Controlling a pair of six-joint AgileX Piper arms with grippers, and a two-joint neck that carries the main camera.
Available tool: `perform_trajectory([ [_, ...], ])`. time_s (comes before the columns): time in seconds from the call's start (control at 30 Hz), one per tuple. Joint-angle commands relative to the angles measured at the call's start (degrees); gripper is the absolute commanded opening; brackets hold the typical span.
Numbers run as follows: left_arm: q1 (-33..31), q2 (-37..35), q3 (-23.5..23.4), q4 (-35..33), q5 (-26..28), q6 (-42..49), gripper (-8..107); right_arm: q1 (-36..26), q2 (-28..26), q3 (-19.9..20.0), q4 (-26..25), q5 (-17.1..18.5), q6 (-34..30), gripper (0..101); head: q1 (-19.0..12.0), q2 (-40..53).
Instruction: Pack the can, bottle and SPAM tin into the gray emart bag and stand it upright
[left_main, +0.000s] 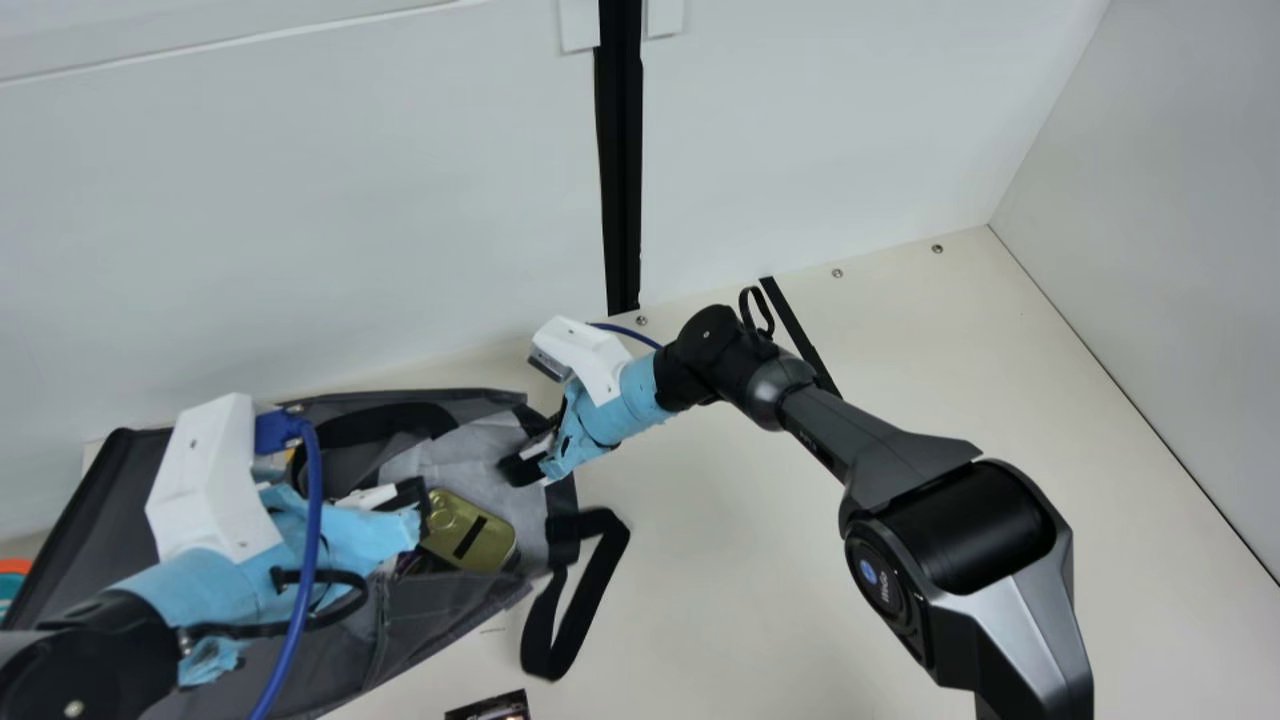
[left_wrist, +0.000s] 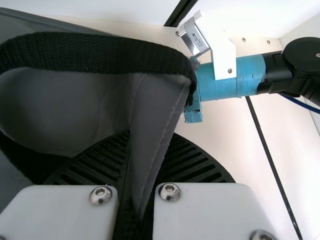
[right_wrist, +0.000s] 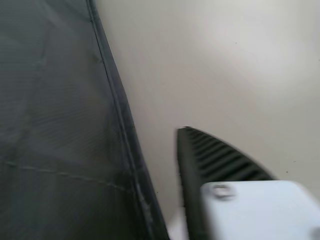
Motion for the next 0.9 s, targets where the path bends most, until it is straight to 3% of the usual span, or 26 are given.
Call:
perform_trajectory([
  [0.0, 0.0, 0.0, 0.0, 0.0, 0.0, 0.0, -8, 0.0, -0.1, 0.3, 0.3, 0.1, 0.0, 15, -1.3, 0.0],
  [0.07, 0.0, 0.0, 0.0, 0.0, 0.0, 0.0, -8, 0.0, -0.3, 0.6, 0.5, 0.2, -0.1, 1, -1.3, 0.0],
  [0.1, 0.0, 0.0, 0.0, 0.0, 0.0, 0.0, -8, -0.1, -0.5, 0.8, 0.7, 0.3, -0.1, 0, -1.3, 0.0],
  [0.5, 0.0, 0.0, 0.0, 0.0, 0.0, 0.0, -8, -1.6, -4.2, 4.9, 3.0, 3.1, 0.3, 0, -1.3, 0.0],
  [0.87, 0.0, 0.1, -0.6, -4.6, -1.8, 3.9, -8, -5.1, -11.2, 11.1, 7.0, 10.2, 0.7, 0, -1.3, 0.0],
])
